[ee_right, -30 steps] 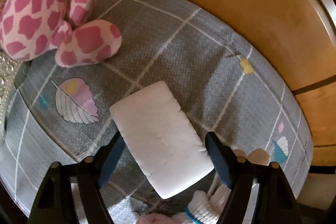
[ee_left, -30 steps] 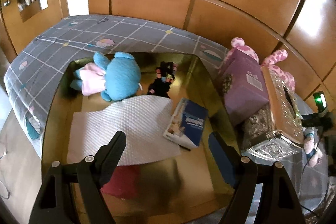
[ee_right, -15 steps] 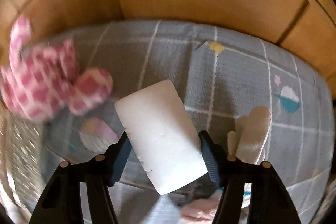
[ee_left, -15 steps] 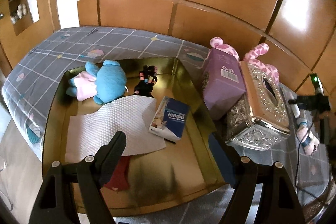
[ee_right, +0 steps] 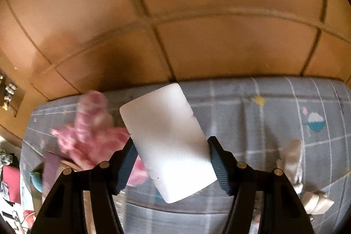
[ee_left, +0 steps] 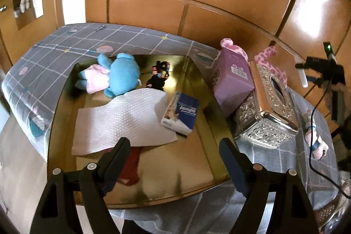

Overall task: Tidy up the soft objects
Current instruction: 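Grasp the white rectangular pad with the right tool and lift it, then carry the white pad with the right tool into the gold tray and release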

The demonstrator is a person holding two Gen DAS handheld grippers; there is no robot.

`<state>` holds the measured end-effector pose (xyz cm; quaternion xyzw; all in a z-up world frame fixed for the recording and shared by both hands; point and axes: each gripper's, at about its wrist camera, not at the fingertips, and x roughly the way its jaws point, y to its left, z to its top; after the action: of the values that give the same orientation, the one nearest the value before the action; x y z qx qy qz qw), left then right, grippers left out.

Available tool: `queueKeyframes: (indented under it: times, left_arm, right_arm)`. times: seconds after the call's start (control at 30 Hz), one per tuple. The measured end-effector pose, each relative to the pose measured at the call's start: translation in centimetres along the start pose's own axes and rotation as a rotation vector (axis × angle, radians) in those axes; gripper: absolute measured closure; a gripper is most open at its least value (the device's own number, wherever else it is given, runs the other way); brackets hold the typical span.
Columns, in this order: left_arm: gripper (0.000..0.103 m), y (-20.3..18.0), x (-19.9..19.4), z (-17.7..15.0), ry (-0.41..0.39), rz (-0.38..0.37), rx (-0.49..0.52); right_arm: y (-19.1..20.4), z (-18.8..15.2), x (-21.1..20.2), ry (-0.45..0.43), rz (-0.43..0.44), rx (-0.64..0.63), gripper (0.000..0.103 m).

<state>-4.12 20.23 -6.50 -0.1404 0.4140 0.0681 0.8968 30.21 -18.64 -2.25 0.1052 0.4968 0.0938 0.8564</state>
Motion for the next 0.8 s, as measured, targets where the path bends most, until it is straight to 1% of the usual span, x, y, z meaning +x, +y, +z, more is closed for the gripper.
queueKeyframes:
  times: [0.17, 0.27, 0.33, 0.43, 0.53, 0.57, 0.67, 0.73, 0.8]
  left_arm:
    - [0.020, 1.6, -0.9, -0.4, -0.011, 0.015, -0.036]
    - [0.020, 2.9, -1.3, -0.6, -0.017, 0.030, -0.066]
    - [0.020, 3.8, -1.6, -0.7, -0.020, 0.041, -0.083]
    - [0.020, 4.8, -1.8, -1.0, -0.022, 0.059, -0.100]
    - [0.020, 6.0, -2.0, -1.2, -0.028, 0.082, -0.132]
    - [0.020, 6.4, -2.1, -1.2, -0.032, 0.091, -0.144]
    - [0.020, 7.5, -2.3, -1.3, -0.043, 0.117, -0.174]
    - [0.020, 8.0, -2.4, -1.3, -0.053, 0.141, -0.187]
    - [0.020, 8.4, -2.6, -1.3, -0.062, 0.160, -0.194]
  right_arm:
    - [5.5, 0.9, -1.8, -0.056, 0.042, -0.056, 0.038]
    - [9.5, 1.1, -2.0, -0.083, 0.072, -0.111, 0.038]
    - [12.6, 0.8, -2.3, -0.094, 0.101, -0.159, 0.038]
    - [17.3, -0.4, -2.2, -0.088, 0.174, -0.243, 0.038]
    - [22.1, -3.0, -1.7, -0.056, 0.249, -0.362, 0.038]
    - [24.1, -4.4, -1.5, -0.035, 0.277, -0.415, 0.038]
    - [27.6, -7.9, -1.4, 0.016, 0.348, -0.510, 0.038]
    - [30.0, -11.3, -1.0, 0.074, 0.399, -0.581, 0.038]
    - [31.5, -14.2, -0.3, 0.124, 0.423, -0.638, 0.038]
